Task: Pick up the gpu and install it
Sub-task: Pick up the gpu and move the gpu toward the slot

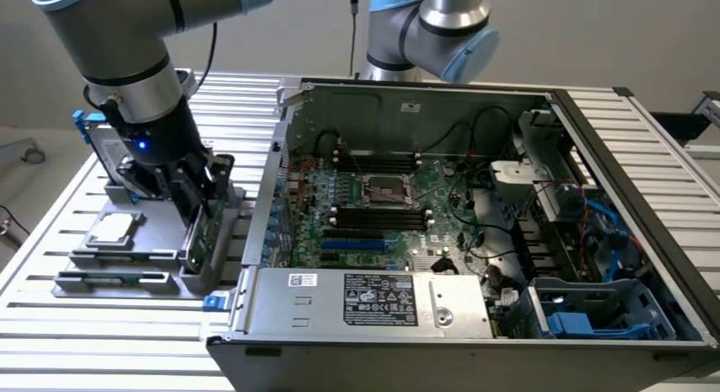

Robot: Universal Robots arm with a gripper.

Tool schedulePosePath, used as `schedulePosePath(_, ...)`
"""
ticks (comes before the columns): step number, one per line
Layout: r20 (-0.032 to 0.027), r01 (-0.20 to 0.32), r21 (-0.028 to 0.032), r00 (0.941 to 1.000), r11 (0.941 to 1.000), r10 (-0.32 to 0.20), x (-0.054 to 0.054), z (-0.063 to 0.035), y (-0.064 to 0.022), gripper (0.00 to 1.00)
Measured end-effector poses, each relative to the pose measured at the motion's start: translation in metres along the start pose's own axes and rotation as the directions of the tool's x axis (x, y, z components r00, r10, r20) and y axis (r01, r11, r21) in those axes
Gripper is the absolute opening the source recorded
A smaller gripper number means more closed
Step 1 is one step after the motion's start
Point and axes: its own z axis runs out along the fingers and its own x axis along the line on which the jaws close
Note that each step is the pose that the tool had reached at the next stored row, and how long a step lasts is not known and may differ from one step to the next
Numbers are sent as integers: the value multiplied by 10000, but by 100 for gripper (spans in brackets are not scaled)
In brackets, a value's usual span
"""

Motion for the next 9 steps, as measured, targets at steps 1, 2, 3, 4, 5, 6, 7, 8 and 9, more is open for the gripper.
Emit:
schedulePosePath(1, -1, -1, 1, 10000, 10000, 1, 0, 1, 0, 42)
schedulePosePath(2, 0, -1, 0, 10000, 10000, 1, 1, 3, 0, 42)
schedulePosePath(3, 1, -1, -1, 10000, 10000, 1, 1, 5, 0, 42)
schedulePosePath(4, 0, 0, 0, 10000, 10000, 0, 1, 5, 0, 40)
schedulePosePath(5, 0, 0, 0, 10000, 10000, 0, 1, 5, 0, 40)
schedulePosePath(6, 0, 0, 0, 10000, 10000, 0, 1, 5, 0, 33)
schedulePosePath(7, 0, -1, 1, 10000, 10000, 1, 1, 5, 0, 33)
schedulePosePath(8, 0, 0, 0, 10000, 10000, 0, 1, 6, 0, 33)
schedulePosePath(9, 0, -1, 0, 10000, 10000, 1, 1, 6, 0, 33)
